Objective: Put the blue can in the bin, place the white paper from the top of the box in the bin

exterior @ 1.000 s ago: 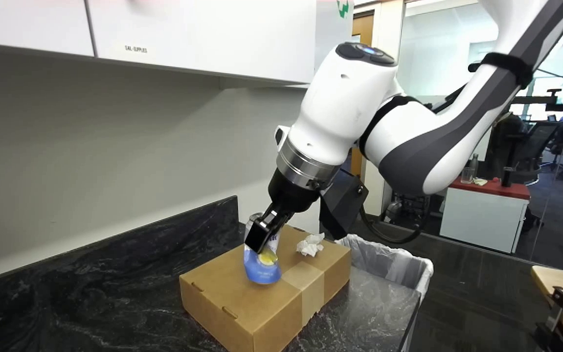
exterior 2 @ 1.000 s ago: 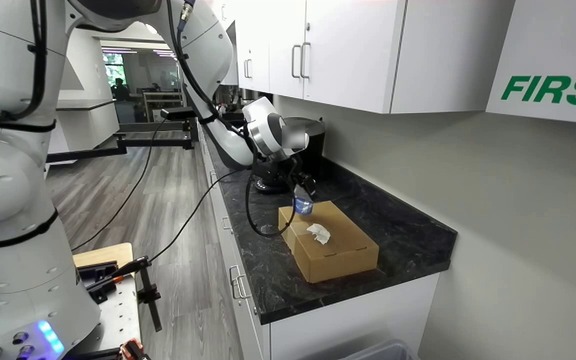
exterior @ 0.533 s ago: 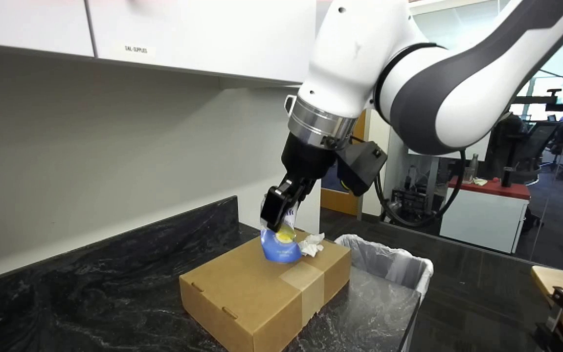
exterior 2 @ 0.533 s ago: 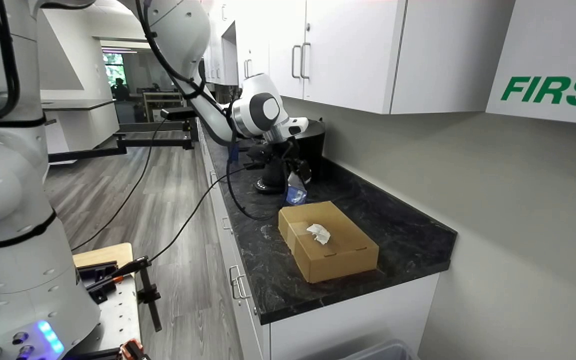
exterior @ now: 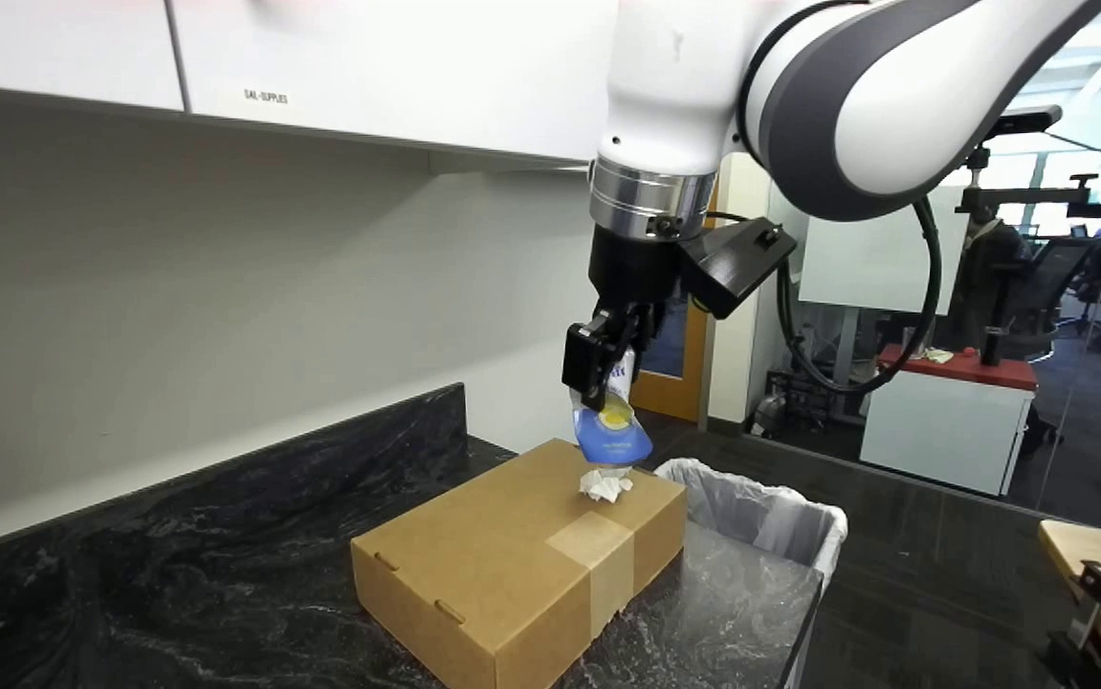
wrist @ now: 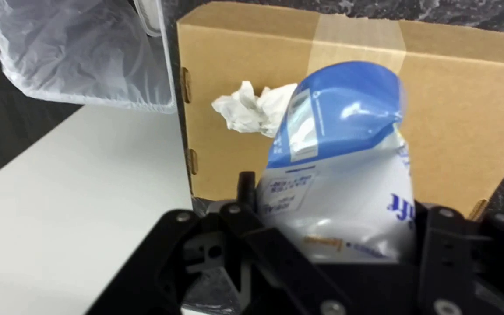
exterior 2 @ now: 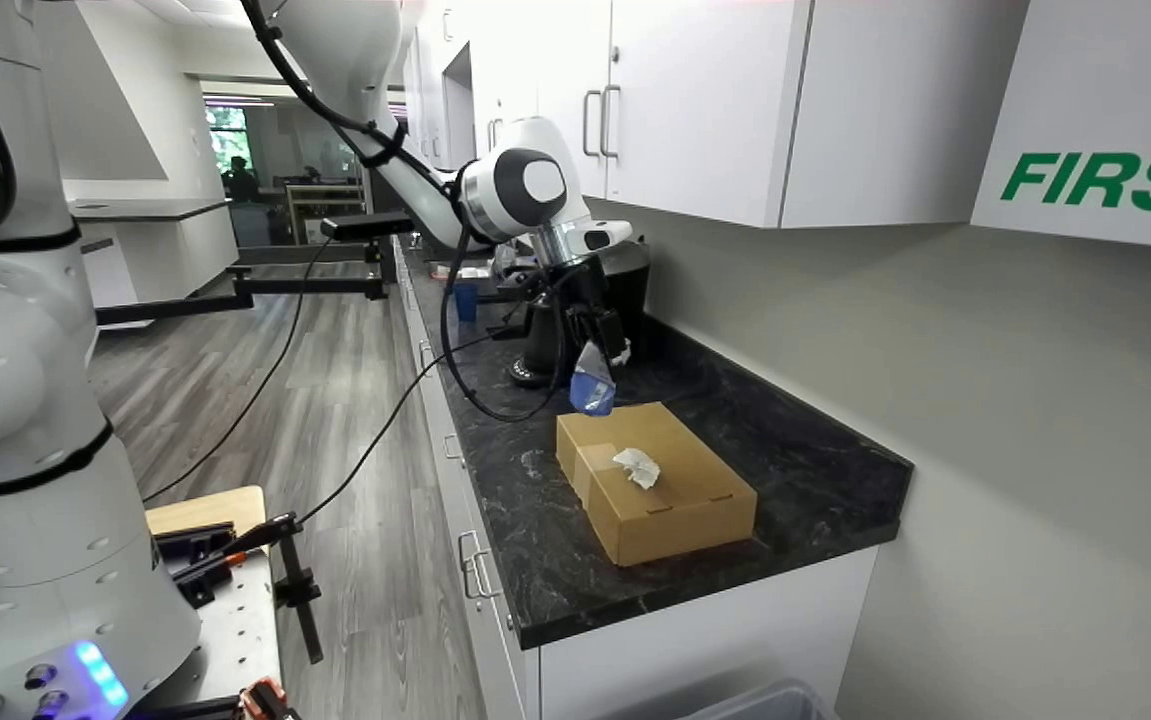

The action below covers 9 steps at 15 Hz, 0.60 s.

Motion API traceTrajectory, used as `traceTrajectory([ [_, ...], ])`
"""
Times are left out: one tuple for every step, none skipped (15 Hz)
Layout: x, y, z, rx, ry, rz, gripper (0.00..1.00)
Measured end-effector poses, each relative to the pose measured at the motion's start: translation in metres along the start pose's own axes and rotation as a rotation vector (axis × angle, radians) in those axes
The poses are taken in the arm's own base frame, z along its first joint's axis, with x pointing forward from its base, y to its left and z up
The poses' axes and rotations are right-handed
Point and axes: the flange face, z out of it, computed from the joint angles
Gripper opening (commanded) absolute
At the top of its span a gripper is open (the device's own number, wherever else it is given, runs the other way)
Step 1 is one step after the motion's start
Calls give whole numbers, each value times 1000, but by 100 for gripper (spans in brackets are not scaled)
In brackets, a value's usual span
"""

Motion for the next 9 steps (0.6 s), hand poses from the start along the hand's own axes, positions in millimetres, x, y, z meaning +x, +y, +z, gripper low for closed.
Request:
traceTrajectory([
  [0, 6, 2, -25, -25, 26, 39],
  [1, 12, 3, -50, -42, 61, 39],
  [3, 17, 4, -77, -50, 98, 39],
  [5, 20, 4, -103, -53, 133, 39],
  [7, 23, 4, -130, -48, 168, 39],
  [9, 25, 4, -154, -42, 204, 39],
  [11, 27, 5, -171, -42, 238, 39],
  [14, 28, 4, -181, -44, 264, 39],
  [16, 29, 3, -179, -44, 276, 39],
])
